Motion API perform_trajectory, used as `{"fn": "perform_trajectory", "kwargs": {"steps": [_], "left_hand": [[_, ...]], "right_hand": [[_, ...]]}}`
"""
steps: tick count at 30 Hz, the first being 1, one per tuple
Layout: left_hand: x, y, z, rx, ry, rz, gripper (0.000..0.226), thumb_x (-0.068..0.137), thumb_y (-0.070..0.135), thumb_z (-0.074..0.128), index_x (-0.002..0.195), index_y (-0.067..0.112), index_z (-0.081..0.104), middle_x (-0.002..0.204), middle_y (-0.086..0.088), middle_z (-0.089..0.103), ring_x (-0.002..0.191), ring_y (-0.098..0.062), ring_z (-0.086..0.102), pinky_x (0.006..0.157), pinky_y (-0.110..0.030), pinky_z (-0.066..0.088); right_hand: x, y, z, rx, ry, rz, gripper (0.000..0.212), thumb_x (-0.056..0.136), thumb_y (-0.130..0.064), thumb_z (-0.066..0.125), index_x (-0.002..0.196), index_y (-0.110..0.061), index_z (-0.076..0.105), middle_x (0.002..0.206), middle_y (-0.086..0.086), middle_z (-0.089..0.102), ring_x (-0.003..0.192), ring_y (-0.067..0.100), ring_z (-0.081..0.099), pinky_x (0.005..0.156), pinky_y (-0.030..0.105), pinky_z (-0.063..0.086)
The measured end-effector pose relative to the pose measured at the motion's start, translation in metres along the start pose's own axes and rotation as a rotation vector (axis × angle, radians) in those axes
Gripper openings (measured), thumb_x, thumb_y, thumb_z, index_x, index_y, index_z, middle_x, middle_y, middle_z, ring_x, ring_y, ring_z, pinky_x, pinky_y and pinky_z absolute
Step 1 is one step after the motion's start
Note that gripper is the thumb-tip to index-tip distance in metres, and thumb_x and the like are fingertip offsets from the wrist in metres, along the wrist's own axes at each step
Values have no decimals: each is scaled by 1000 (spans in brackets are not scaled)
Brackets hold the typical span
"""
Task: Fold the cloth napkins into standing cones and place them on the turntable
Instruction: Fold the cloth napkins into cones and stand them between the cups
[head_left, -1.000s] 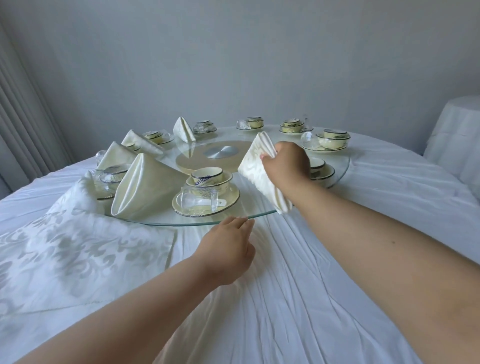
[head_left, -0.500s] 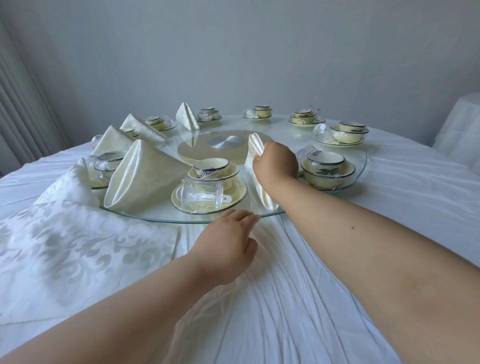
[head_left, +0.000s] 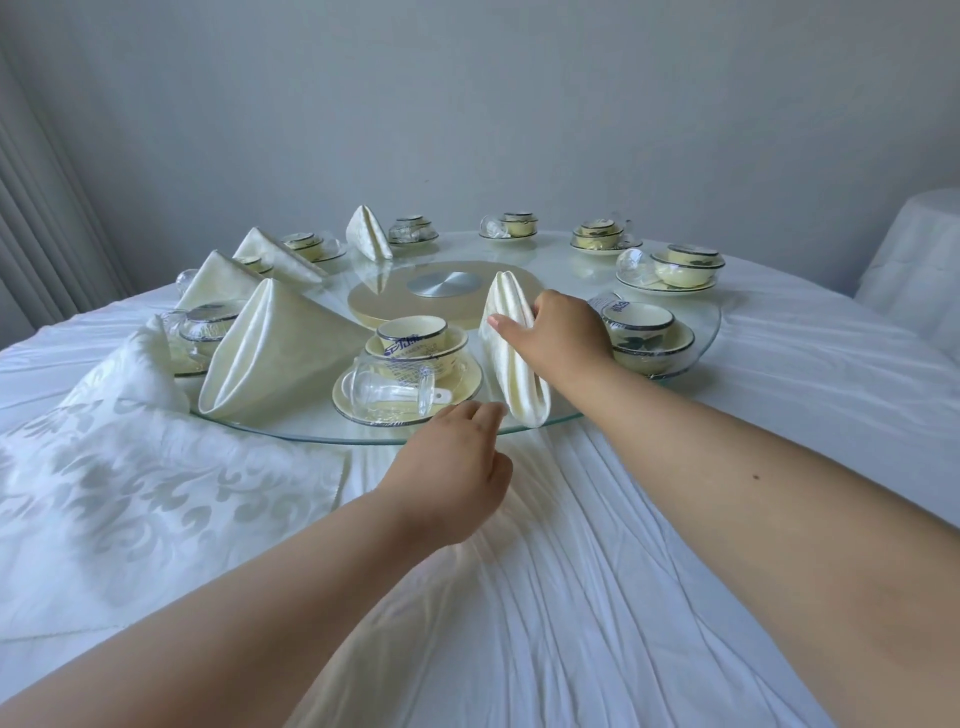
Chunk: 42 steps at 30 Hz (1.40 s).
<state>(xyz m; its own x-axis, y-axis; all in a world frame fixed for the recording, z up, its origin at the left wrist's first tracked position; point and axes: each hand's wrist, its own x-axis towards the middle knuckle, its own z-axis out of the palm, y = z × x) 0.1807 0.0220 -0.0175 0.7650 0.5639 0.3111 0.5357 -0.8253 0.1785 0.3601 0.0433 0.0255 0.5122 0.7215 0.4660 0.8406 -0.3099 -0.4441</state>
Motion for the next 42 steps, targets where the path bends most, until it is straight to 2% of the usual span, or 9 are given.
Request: {"fn": "perform_trajectory", "kwargs": {"steps": [3, 6, 11, 17, 22, 26, 29, 35, 42], "left_hand": [[8, 9, -1, -26, 42, -51, 49, 89, 18, 39, 139, 13, 37, 123, -9, 52, 112, -27, 48, 85, -32, 39], [17, 14, 0, -48, 92, -74, 48, 90, 20, 37, 137, 14, 39, 114, -11, 53, 105, -29, 49, 79, -32, 38], [33, 19, 3, -77, 86, -202, 54, 82, 34, 21, 121, 9, 49, 104, -13, 55, 100, -29, 50, 79, -34, 41], [36, 23, 9, -17, 157, -246, 23, 96, 26, 33, 79, 11, 38, 79, -8, 40, 86, -31, 50, 70, -36, 36], [39, 23, 13, -2, 184, -218, 25, 98, 35, 32, 88, 14, 41, 82, -7, 43, 89, -31, 51, 71, -36, 36], [45, 24, 16, 9, 183, -246, 41, 99, 47, 26, 111, 14, 47, 85, -6, 43, 94, -33, 53, 69, -35, 34], [49, 25, 18, 23, 178, -274, 48, 98, 51, 22, 110, 11, 48, 89, -10, 48, 96, -33, 54, 69, -35, 34], [50, 25, 21, 13, 175, -287, 55, 97, 55, 18, 107, 10, 49, 99, -12, 54, 97, -32, 54, 69, -35, 35], [49, 25, 19, -26, 169, -291, 57, 97, 56, 16, 106, 12, 51, 99, -12, 54, 97, -32, 54, 71, -36, 38]], "right_hand": [[-7, 11, -6, 70, -46, -18, 55, 90, -54, 51, 120, -8, 48, 97, 9, 64, 94, 31, 60, 72, 34, 47], [-19, 20, -10, 135, -33, -116, 43, 96, -45, 45, 125, -14, 40, 90, 9, 61, 87, 31, 59, 71, 36, 46], [-44, 29, -11, 117, -104, -247, 38, 100, -45, 32, 102, -16, 57, 96, 10, 58, 93, 31, 56, 77, 35, 44], [-53, 30, -11, 88, -59, -154, 48, 99, -49, 21, 68, -17, 39, 91, 16, 59, 90, 31, 54, 72, 34, 35], [-56, 27, -12, 258, -187, -123, 55, 99, -50, 16, 60, -22, 43, 76, 8, 57, 85, 29, 53, 70, 33, 35], [-55, 30, -14, 388, -282, -36, 81, 93, -61, 9, 107, -7, 67, 112, 14, 67, 112, 29, 56, 98, 41, 41], [-56, 29, -17, 345, -284, -10, 72, 96, -58, 9, 77, -17, 66, 89, 10, 65, 96, 27, 56, 86, 35, 42], [-56, 28, -18, 333, -298, -1, 68, 96, -57, 8, 76, -21, 63, 86, 8, 63, 94, 26, 55, 83, 35, 41], [-56, 30, -19, 345, -296, 11, 79, 93, -61, 8, 117, -12, 64, 122, 11, 64, 120, 28, 52, 103, 41, 38]]}}
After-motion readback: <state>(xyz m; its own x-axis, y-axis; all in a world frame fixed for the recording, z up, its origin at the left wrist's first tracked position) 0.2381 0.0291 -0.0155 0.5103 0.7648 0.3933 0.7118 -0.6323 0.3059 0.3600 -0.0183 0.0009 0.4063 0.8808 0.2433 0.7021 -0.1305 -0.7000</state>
